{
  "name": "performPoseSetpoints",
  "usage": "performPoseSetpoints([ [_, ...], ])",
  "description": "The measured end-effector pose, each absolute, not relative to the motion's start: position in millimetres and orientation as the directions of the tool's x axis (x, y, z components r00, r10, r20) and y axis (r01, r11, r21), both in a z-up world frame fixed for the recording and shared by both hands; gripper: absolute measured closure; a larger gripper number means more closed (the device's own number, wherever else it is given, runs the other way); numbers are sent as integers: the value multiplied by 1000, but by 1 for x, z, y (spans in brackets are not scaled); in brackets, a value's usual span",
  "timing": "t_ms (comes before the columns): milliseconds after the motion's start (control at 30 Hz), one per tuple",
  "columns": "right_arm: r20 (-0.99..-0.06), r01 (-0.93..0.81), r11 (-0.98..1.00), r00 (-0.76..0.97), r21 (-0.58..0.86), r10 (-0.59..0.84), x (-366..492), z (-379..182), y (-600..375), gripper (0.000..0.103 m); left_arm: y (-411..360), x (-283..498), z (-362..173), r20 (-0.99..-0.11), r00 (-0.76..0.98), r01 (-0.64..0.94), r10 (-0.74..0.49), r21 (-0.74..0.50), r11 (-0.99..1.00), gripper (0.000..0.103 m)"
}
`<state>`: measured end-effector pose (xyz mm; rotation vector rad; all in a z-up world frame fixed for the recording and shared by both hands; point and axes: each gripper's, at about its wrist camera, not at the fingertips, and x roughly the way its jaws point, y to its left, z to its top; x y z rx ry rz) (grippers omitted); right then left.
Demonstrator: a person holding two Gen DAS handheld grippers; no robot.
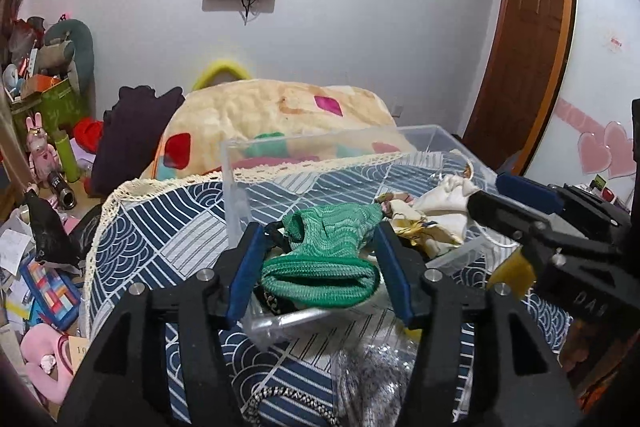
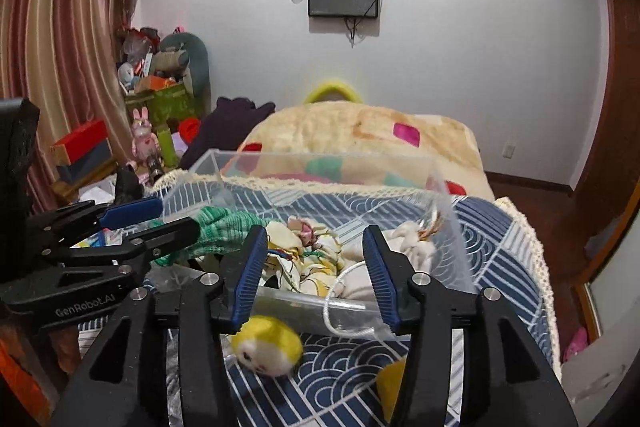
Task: Organize soft objects
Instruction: 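Drop the floral cloth and green glove into the clear box, then grasp the yellow sponge with the right tool while the left grasps the beaded bracelet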
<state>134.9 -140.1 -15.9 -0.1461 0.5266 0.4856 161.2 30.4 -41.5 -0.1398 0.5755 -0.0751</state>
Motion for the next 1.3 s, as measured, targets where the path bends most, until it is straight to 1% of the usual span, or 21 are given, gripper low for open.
performPoseSetpoints([
  [167, -458, -467, 884, 790, -20, 407, 120, 0, -153, 43, 38, 140, -24, -494, 863, 29, -105, -159, 987, 37],
  [233, -436, -457, 889, 805, -25, 402, 113, 5, -160, 39, 42, 130, -18, -478, 873, 27, -102, -161, 987, 30],
  [333, -421, -450, 892, 816, -34, 396, 105, 6, -168, 31, 45, 117, -17, -467, 879, 25, -100, -165, 986, 22],
  [400, -419, -435, 899, 826, -48, 378, 101, 2, -173, 28, 46, 109, -21, -473, 876, 19, -91, -154, 988, 21],
  [600, -445, -407, 912, 828, -59, 340, 97, -16, -186, 27, 46, 99, -47, -529, 845, 7, -81, -140, 990, 21],
  [767, -492, -388, 921, 809, -36, 321, 99, -37, -195, 27, 51, 97, -75, -585, 807, -8, -81, -148, 989, 21],
  [833, -517, -380, 924, 797, -29, 312, 100, -45, -199, 27, 54, 97, -86, -599, 799, -31, -56, -135, 990, 21],
  [867, -529, -376, 926, 792, -26, 306, 101, -51, -201, 27, 56, 97, -91, -606, 794, -42, -45, -128, 991, 22],
  [1000, -559, -367, 930, 774, -13, 298, 105, -63, -204, 27, 60, 100, -107, -639, 768, -51, -46, -132, 990, 40],
  [1100, -573, -381, 924, 760, -10, 307, 107, -69, -202, 27, 61, 102, -115, -651, 758, -47, -51, -133, 990, 49],
  [1133, -579, -384, 923, 756, -15, 305, 107, -71, -200, 30, 60, 102, -117, -654, 755, -44, -54, -133, 990, 53],
  [1167, -580, -382, 924, 757, -21, 301, 106, -71, -199, 34, 60, 103, -119, -659, 750, -40, -59, -134, 990, 56],
  [1200, -581, -382, 924, 758, -27, 296, 105, -72, -198, 42, 60, 104, -121, -665, 744, -35, -65, -136, 990, 59],
  [1233, -585, -384, 923, 755, -28, 296, 105, -73, -198, 46, 59, 104, -124, -669, 740, -32, -69, -138, 990, 62],
  [1300, -595, -390, 921, 746, -27, 298, 106, -75, -196, 61, 58, 104, -126, -675, 735, -28, -73, -138, 990, 65],
])
